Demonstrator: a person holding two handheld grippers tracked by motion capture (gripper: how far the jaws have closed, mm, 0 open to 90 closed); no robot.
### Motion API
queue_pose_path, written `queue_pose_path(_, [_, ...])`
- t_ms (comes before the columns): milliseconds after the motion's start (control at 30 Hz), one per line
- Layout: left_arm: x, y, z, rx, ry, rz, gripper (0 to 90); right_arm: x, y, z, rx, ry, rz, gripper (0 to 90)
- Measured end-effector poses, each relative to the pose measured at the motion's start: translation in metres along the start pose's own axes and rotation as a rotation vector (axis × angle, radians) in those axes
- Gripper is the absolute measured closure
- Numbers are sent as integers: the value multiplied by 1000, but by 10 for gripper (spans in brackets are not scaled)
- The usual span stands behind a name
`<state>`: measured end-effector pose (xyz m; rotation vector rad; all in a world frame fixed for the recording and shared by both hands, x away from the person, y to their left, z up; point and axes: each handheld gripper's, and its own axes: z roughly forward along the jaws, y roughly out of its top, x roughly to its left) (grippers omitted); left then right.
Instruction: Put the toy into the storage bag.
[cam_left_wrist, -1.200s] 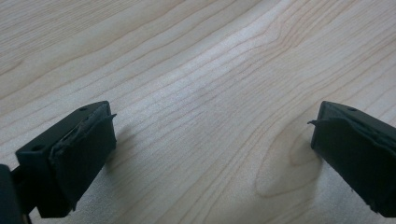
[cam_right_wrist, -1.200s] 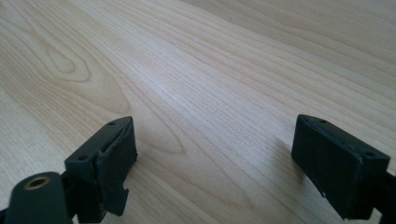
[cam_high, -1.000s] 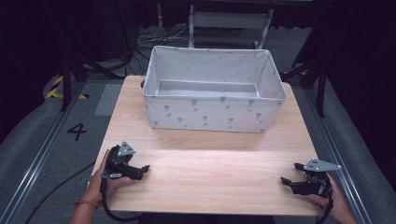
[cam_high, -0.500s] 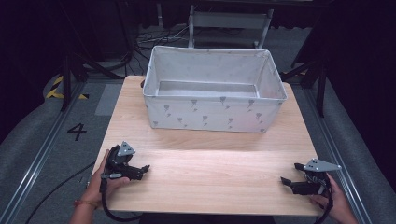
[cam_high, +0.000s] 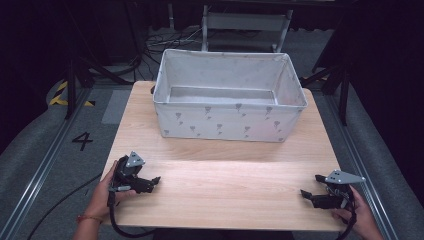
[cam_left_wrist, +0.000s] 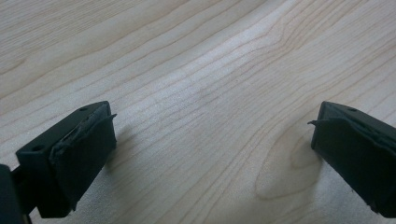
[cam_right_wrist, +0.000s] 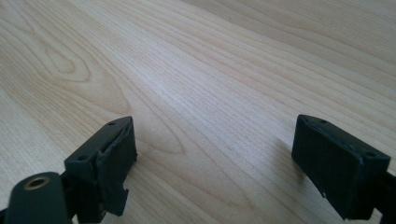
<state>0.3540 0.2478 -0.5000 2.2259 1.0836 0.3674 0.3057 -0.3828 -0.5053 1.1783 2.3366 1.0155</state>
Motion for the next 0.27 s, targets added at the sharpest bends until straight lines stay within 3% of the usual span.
queue_pose_path(267, [0, 0, 0, -1, 0, -1, 2, 0, 0, 0, 0, 0, 0, 141])
